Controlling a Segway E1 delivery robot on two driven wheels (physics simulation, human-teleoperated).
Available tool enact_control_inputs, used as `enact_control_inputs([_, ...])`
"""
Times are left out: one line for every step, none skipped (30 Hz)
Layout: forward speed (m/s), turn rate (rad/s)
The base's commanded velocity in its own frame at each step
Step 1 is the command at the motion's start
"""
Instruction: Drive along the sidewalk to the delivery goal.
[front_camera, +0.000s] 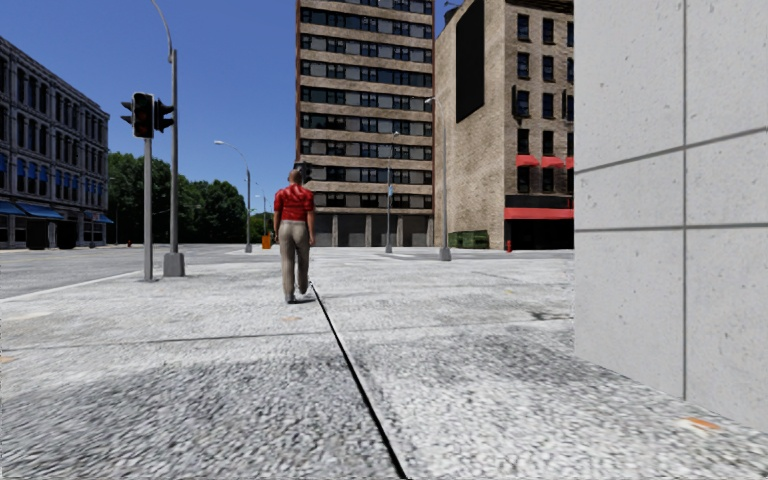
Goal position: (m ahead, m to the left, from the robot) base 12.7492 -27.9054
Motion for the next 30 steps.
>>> enact_control_inputs([2.0,0.0])
enact_control_inputs([2.0,0.0])
enact_control_inputs([2.0,0.0])
enact_control_inputs([2.0,0.0])
enact_control_inputs([2.0,0.0])
enact_control_inputs([2.0,0.0])
enact_control_inputs([2.0,0.0])
enact_control_inputs([2.0,0.0])
enact_control_inputs([2.0,0.0])
enact_control_inputs([2.0,0.0])
enact_control_inputs([2.0,0.0])
enact_control_inputs([2.0,-0.05])
enact_control_inputs([2.0,-0.31])
enact_control_inputs([2.0,-0.31])
enact_control_inputs([2.0,-0.44])
enact_control_inputs([2.0,-0.49])
enact_control_inputs([2.0,-0.5])
enact_control_inputs([2.0,-0.5])
enact_control_inputs([2.0,-0.51])
enact_control_inputs([2.0,-0.52])
enact_control_inputs([2.0,-0.52])
enact_control_inputs([2.0,-0.52])
enact_control_inputs([2.0,-0.52])
enact_control_inputs([2.0,-0.52])
enact_control_inputs([2.0,-0.53])
enact_control_inputs([2.0,-0.53])
enact_control_inputs([2.0,-0.66])
enact_control_inputs([2.0,-0.74])
enact_control_inputs([2.0,-0.74])
enact_control_inputs([2.0,-0.77])
